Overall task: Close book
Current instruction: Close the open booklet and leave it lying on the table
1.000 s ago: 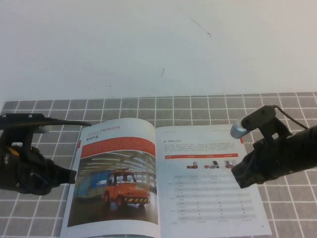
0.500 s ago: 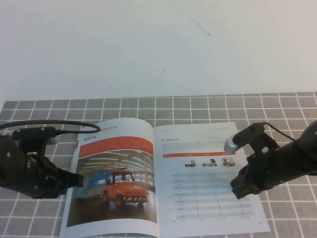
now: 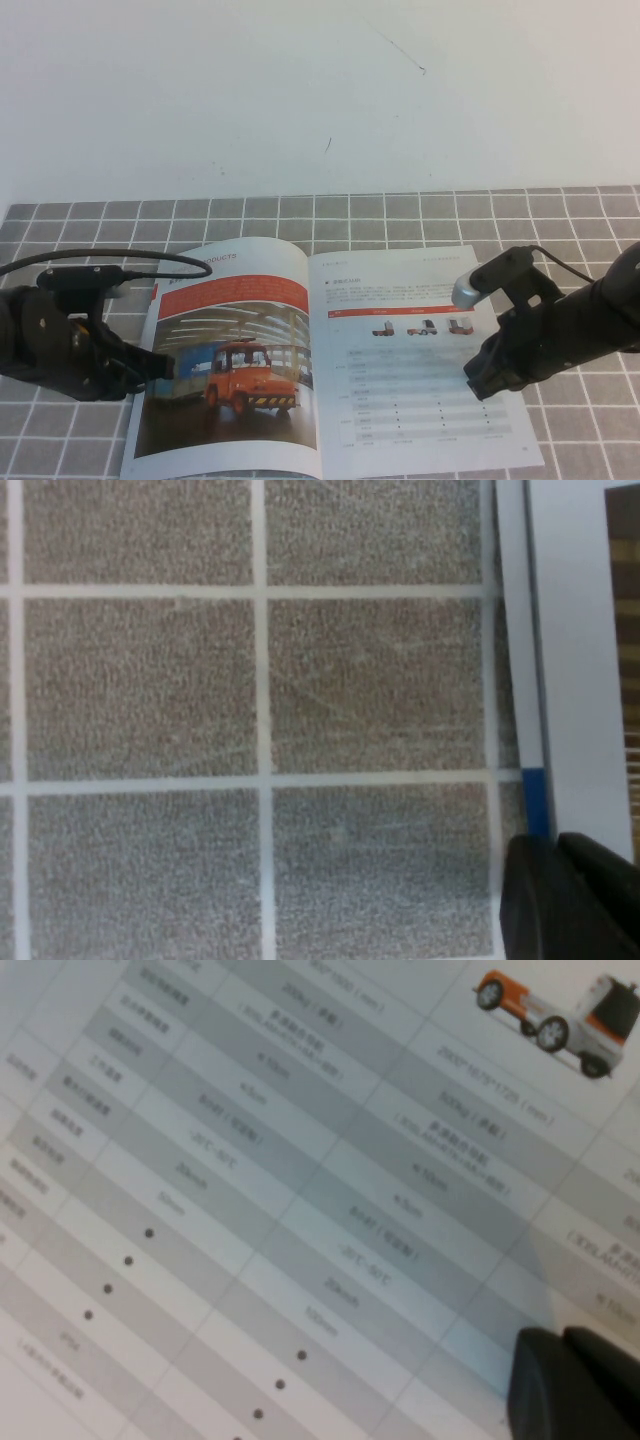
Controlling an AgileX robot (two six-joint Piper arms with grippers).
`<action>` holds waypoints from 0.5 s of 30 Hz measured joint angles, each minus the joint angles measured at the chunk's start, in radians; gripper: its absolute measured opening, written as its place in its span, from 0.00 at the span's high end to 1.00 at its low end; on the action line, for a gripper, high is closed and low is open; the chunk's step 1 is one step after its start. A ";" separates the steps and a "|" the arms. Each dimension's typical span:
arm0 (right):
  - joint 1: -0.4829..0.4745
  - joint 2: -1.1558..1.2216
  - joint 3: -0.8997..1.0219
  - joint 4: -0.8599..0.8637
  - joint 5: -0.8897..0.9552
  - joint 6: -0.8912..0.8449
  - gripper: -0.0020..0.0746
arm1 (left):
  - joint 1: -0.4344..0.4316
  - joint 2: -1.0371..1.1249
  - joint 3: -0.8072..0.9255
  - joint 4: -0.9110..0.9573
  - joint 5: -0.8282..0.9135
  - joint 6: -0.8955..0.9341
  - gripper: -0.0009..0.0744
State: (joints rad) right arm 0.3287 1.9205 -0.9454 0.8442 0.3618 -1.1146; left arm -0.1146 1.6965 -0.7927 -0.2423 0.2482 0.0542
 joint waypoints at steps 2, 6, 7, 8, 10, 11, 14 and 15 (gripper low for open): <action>0.000 0.000 -0.002 0.000 0.002 0.000 0.98 | 0.000 0.005 0.000 0.022 -0.002 -0.011 0.99; 0.000 0.001 -0.002 0.000 0.002 0.000 0.98 | 0.000 0.006 0.000 0.094 -0.007 -0.068 0.99; 0.000 0.001 -0.002 0.000 0.002 0.000 0.98 | 0.000 0.006 0.000 0.112 -0.009 -0.086 0.99; 0.000 0.001 -0.002 0.000 0.002 0.000 0.98 | 0.000 0.006 0.000 0.123 -0.009 -0.097 0.99; 0.000 0.001 -0.002 0.000 0.002 0.000 0.98 | 0.000 0.006 0.000 0.133 -0.009 -0.115 0.99; 0.000 0.001 -0.002 0.000 0.004 0.000 0.98 | 0.000 0.006 0.000 0.135 -0.009 -0.119 0.99; 0.000 0.001 -0.002 0.002 0.004 0.000 0.98 | 0.000 0.009 0.000 0.138 -0.002 -0.123 0.99; 0.000 0.001 -0.002 0.002 0.004 0.000 0.98 | 0.000 0.013 0.000 0.139 0.002 -0.123 0.99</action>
State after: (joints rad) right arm 0.3287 1.9212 -0.9471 0.8460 0.3663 -1.1146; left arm -0.1146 1.7092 -0.7927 -0.1035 0.2506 -0.0692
